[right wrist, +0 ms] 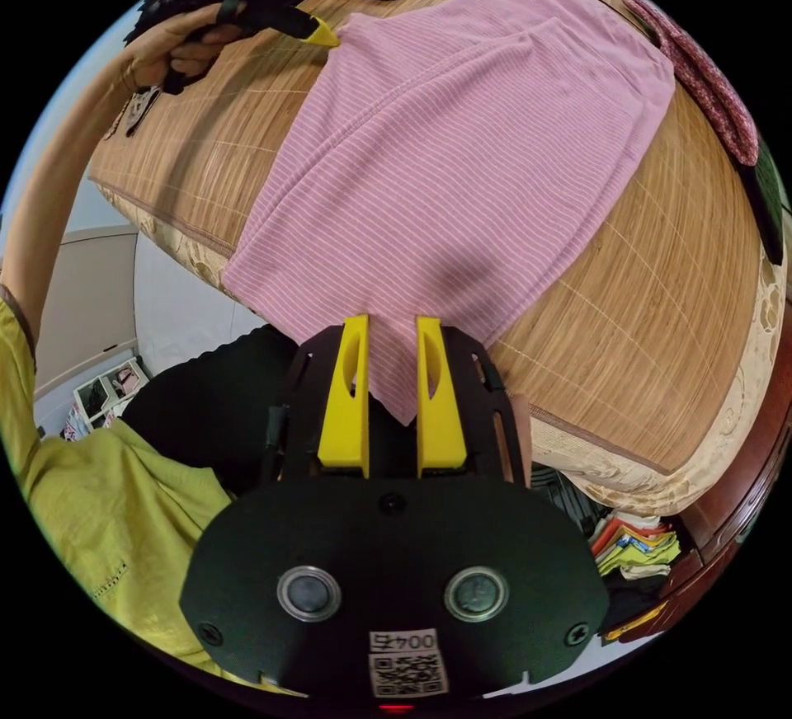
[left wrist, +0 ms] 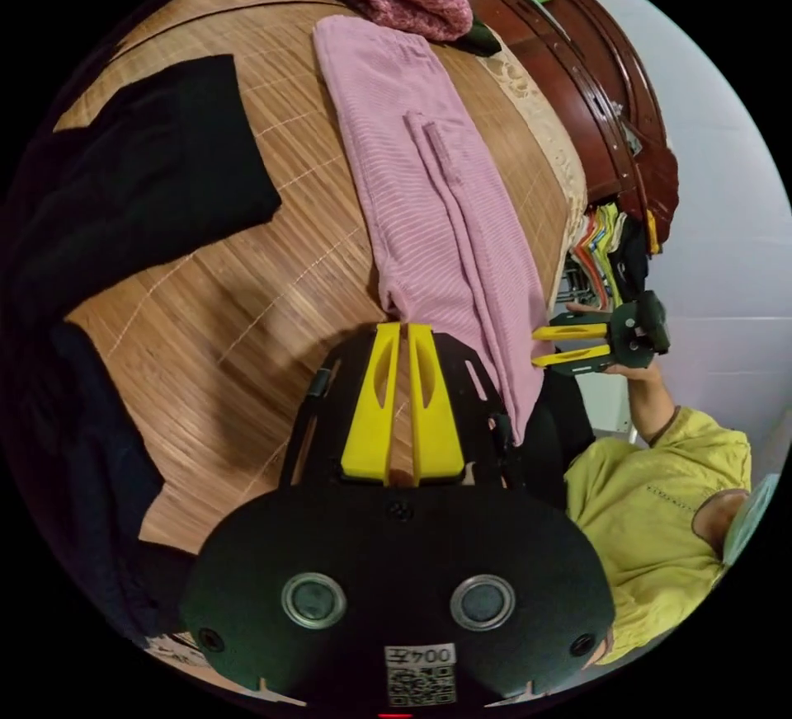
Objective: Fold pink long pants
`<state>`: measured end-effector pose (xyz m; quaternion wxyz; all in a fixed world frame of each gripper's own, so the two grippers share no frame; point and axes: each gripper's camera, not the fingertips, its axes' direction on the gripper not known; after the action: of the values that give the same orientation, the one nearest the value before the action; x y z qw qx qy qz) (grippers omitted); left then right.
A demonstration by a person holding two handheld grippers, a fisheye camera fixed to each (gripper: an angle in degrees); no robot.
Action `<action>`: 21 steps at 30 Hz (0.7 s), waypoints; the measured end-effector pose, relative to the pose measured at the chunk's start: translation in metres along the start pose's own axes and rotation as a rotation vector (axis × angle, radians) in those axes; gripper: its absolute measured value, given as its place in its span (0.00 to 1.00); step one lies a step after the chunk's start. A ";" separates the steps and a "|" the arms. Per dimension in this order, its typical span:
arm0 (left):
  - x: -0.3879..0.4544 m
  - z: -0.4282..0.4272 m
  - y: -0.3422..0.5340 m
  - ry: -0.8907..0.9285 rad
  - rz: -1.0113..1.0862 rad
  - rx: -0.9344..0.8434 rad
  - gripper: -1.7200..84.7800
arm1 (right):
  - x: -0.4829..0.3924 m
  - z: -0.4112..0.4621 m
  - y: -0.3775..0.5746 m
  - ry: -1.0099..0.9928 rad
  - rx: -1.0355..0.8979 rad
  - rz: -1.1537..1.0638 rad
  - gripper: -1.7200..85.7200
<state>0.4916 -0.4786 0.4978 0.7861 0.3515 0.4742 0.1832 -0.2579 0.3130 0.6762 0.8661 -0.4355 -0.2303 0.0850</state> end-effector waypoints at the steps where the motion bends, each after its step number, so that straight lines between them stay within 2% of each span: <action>1: 0.005 -0.010 0.011 -0.087 -0.032 0.022 0.03 | 0.001 0.001 0.002 0.013 -0.002 -0.005 0.12; 3: 0.014 -0.025 0.031 -0.167 -0.044 0.054 0.03 | 0.001 0.002 0.005 0.033 -0.007 -0.012 0.12; 5: 0.034 -0.044 0.054 -0.128 -0.035 0.148 0.03 | 0.004 0.003 0.009 0.050 -0.016 -0.024 0.12; 7: 0.096 -0.050 0.083 -0.085 0.075 0.267 0.03 | 0.008 0.004 0.012 0.051 -0.023 -0.028 0.12; 8: 0.115 -0.045 0.088 -0.080 0.109 0.273 0.03 | 0.010 0.004 0.015 0.051 -0.026 -0.031 0.12; 11: 0.202 0.016 0.103 -0.115 0.256 0.192 0.03 | 0.019 0.005 0.025 0.039 -0.014 -0.017 0.12; 14: 0.260 0.095 0.109 -0.326 0.357 0.008 0.03 | 0.033 0.004 0.040 -0.009 0.030 -0.009 0.13; 15: 0.271 0.108 0.115 -0.409 0.375 0.014 0.03 | 0.036 0.003 0.044 -0.025 0.042 -0.005 0.13; 17: 0.270 0.101 0.121 -0.372 0.308 0.042 0.03 | 0.054 -0.002 0.065 -0.075 0.095 0.017 0.14; 19: 0.257 0.091 0.125 -0.260 0.218 0.057 0.03 | 0.070 -0.006 0.083 -0.108 0.149 0.046 0.16; 21: 0.257 0.088 0.128 -0.238 0.203 0.057 0.03 | 0.084 -0.006 0.098 -0.174 0.197 0.069 0.17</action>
<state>0.6990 -0.2643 0.4589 0.8039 0.4393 0.3445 0.2052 -0.1757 0.3977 0.6224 0.8781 -0.3469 -0.2797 0.1743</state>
